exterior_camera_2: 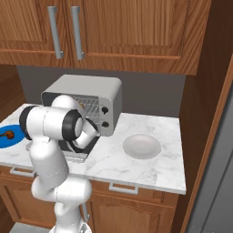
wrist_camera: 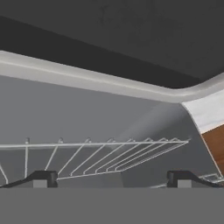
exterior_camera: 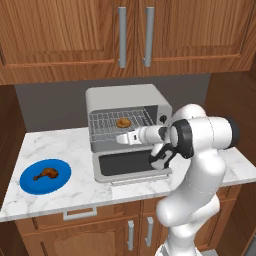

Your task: Open the toaster oven door. Place the bread on the top rack in the toaster oven and place the chicken drumstick on the bottom rack.

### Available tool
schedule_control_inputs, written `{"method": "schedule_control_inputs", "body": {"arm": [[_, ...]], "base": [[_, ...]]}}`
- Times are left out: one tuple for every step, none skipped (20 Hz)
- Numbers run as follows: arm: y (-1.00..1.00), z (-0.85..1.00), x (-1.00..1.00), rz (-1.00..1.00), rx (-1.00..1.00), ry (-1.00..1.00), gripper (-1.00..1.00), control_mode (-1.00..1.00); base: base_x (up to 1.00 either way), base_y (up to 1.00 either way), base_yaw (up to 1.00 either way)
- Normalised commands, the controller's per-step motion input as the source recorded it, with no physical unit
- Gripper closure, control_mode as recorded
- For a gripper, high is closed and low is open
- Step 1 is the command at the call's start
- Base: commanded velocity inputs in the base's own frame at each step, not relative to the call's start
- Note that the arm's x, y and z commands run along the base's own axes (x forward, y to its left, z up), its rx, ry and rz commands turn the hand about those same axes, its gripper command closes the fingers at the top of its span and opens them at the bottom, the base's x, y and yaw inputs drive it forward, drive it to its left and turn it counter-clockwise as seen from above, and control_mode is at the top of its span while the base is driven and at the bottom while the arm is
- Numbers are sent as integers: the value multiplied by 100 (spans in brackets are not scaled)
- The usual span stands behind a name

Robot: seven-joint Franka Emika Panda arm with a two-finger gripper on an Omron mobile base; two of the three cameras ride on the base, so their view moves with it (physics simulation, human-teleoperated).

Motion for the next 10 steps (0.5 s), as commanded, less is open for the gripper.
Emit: {"method": "schedule_control_inputs", "body": {"arm": [[-20,-39,39,-5,5,0,-100,-100],[-17,-41,27,-4,5,0,-100,-100],[-18,-49,29,-4,6,0,-100,-100],[-11,-44,16,-3,5,0,-100,-100],[-9,-52,21,-4,5,0,-100,-100],[-9,-44,9,-3,5,0,-100,-100],[-7,-47,9,-3,5,0,-100,-100],[-6,-46,9,-3,4,0,-100,-100],[-4,-47,10,-2,4,0,-100,-100],[-6,-38,15,-2,3,0,-100,-100]], "base": [[0,0,0],[0,0,0],[0,0,0],[0,0,0],[0,0,0],[0,0,0],[0,0,0],[0,0,0],[0,0,0],[0,0,0]]}}
